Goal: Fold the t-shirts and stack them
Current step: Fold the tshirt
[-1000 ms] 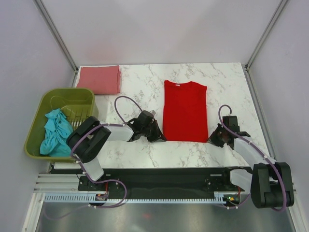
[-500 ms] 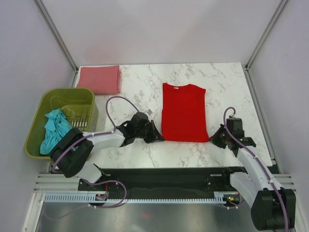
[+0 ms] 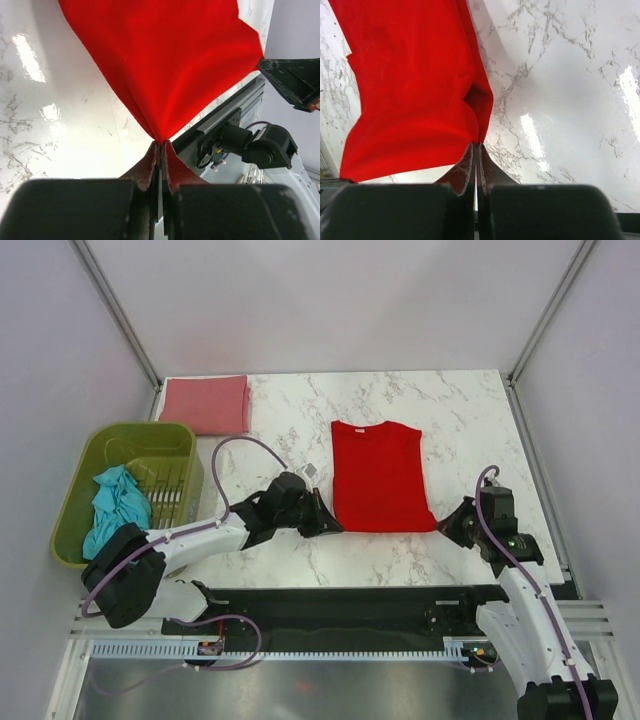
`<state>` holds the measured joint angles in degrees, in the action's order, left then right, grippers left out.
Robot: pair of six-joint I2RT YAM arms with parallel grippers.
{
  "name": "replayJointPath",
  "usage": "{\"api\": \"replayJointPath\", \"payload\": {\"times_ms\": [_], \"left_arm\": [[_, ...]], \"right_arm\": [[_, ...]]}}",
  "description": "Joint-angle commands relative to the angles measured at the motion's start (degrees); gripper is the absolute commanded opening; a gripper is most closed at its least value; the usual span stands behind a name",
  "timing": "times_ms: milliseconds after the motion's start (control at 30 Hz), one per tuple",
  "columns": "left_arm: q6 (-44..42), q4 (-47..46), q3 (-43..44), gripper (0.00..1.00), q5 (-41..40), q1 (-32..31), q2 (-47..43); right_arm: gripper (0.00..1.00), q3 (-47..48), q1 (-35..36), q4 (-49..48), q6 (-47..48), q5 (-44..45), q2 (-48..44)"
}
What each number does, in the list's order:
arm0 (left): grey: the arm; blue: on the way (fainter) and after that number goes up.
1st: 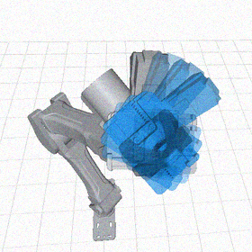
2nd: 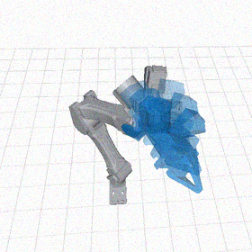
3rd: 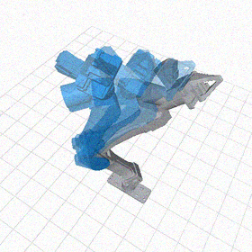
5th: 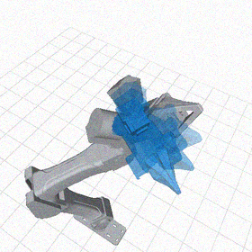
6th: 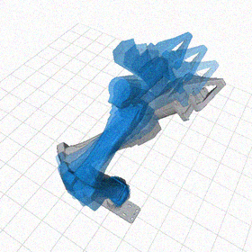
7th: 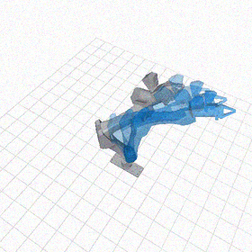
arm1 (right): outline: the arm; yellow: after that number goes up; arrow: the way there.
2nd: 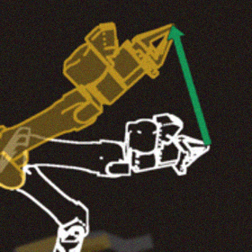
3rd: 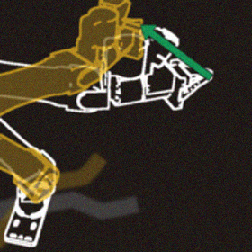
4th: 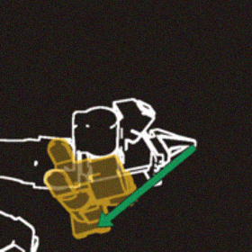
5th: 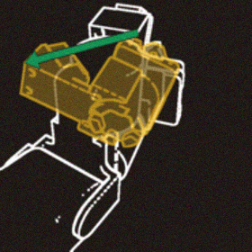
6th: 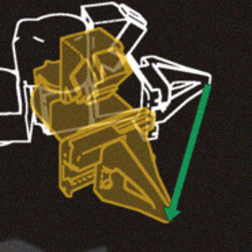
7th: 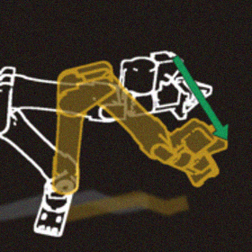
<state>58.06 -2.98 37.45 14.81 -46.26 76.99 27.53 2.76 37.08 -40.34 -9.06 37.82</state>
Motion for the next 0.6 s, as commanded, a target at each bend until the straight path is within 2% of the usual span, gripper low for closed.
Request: {"api": "replayJointPath", "payload": {"times_ms": [0, 167, 333, 567], "left_arm": [[-0.8, 5.5, 3.8, 0.02, -3.6, 0.0, -0.3], [-2.6, 6.7, 9.2, 0.02, -1.7, 2.3, 3.5], [-4.5, 7.1, 16.9, 0.02, 0.4, 6.8, 9.0], [-8.3, 7.6, 29.5, 0.02, 4.0, 12.9, 16.9]], "right_arm": [[0.00, 5.2, 0.0, 0.2, 0.2, 3.0, 2.4], [0.00, 13.6, 0.0, -1.7, 3.0, 6.4, 10.1], [0.00, 20.8, 0.0, -6.0, 4.6, 5.8, 20.3], [0.00, 36.5, 0.0, -8.2, 5.9, 4.8, 34.9]]}}
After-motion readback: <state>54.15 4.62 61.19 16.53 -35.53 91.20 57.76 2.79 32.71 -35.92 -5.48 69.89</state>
